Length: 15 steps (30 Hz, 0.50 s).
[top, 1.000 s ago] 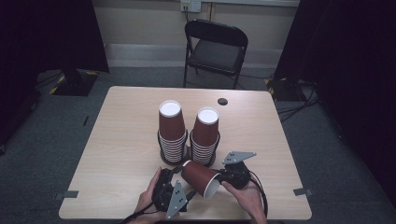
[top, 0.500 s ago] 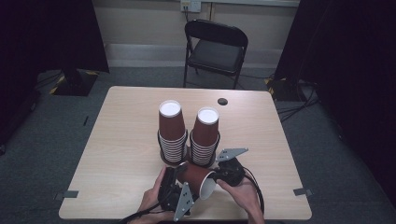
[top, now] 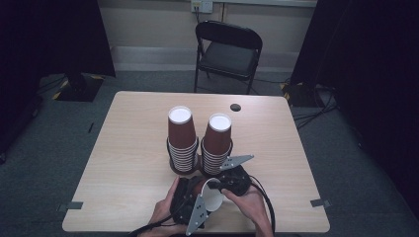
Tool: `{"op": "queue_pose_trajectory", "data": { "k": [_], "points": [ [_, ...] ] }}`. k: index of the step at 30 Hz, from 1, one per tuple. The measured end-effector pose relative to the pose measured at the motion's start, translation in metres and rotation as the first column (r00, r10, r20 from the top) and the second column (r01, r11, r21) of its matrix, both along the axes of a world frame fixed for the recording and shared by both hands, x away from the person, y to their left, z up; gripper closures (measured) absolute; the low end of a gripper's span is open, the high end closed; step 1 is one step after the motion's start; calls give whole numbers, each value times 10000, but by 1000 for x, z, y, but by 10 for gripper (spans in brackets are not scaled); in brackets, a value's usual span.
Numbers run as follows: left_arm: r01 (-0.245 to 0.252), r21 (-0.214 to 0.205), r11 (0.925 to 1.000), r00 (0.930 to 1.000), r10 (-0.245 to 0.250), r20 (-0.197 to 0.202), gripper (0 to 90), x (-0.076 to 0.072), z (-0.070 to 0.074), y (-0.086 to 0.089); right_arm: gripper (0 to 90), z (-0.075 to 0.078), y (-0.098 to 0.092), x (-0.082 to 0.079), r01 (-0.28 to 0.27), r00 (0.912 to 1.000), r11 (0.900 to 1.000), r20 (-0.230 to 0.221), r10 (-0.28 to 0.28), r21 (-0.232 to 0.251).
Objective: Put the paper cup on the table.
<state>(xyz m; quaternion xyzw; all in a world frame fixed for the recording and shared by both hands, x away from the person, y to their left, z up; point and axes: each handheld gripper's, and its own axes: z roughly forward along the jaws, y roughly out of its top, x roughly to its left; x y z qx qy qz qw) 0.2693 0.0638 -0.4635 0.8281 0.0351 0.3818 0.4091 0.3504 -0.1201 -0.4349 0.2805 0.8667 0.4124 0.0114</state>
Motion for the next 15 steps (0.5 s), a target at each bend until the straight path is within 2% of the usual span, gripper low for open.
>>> {"op": "queue_pose_trajectory", "data": {
  "k": [3,4,8,10,12,15],
  "points": [
    [-4,-116,9999,10000,5,45,29,1,0,-3,878,1,-1,-1,113,9999,9999,-21,-113,92],
    [126,-76,9999,9999,-126,-3,66,0,2,-4,879,1,-1,0,90,9999,9998,-100,-88,162],
    [87,-14,10000,9999,-87,124,54,-1,1,-8,878,0,2,-1,-1,9999,9999,-171,3,102],
    [85,-167,9998,9999,-82,140,52,-1,2,-8,877,-2,3,-1,-25,9996,9999,-281,28,109],
    [58,21,10000,9996,-59,274,52,-1,2,-11,877,-2,3,-1,-3,9996,9999,-286,6,115],
    [106,-219,9997,9997,-101,221,59,0,2,-11,877,-1,1,-1,82,9996,9998,-283,-77,201]
  ]
}}
